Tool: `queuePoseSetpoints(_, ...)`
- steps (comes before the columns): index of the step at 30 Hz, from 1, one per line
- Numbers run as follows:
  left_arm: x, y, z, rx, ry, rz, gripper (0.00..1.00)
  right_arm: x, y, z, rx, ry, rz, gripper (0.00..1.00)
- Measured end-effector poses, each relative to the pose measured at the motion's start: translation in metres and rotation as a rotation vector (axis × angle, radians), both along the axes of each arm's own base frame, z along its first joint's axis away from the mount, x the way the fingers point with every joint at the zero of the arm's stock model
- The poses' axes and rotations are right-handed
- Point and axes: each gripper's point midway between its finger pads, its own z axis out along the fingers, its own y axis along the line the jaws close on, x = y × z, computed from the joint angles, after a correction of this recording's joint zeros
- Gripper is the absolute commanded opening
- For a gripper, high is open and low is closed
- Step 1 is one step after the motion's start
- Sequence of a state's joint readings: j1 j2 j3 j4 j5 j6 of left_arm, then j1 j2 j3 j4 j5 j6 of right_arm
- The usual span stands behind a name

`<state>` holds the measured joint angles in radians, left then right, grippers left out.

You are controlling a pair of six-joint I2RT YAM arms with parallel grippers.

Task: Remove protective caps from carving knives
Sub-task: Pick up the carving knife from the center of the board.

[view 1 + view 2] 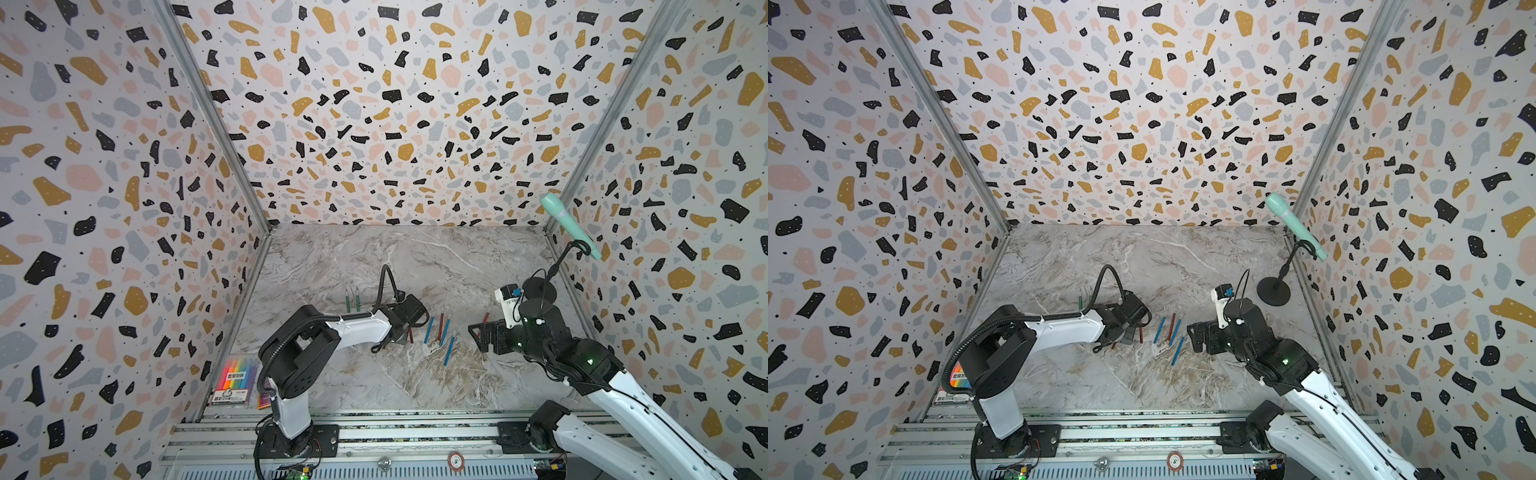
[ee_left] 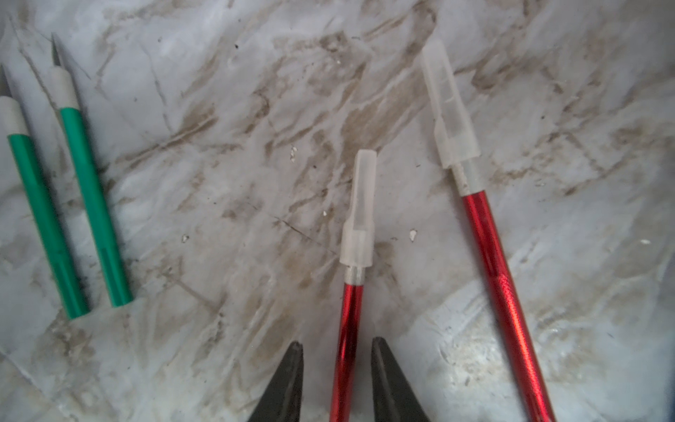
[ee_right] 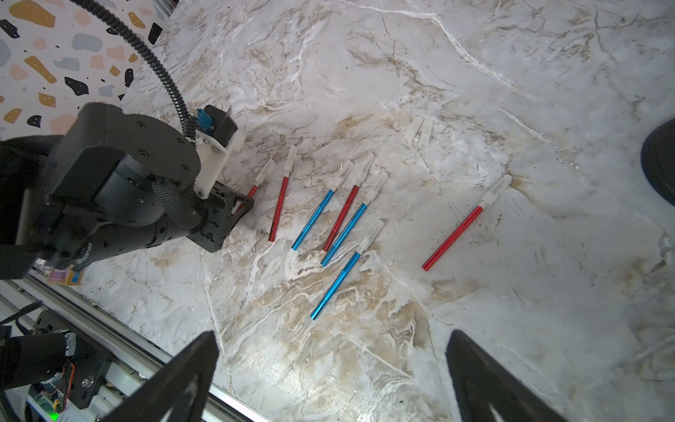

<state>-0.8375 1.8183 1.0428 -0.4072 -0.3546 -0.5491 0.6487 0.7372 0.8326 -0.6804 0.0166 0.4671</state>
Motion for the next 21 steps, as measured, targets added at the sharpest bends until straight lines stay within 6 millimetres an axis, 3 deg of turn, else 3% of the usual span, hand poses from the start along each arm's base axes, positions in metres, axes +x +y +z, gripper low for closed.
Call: queuePoseSetpoints(21,-0.003,0.001,-0.011,-0.042,0.070,-0.073,0.17,-0.001,0.000,0.002,-0.001,-0.010,-0.004,0.99)
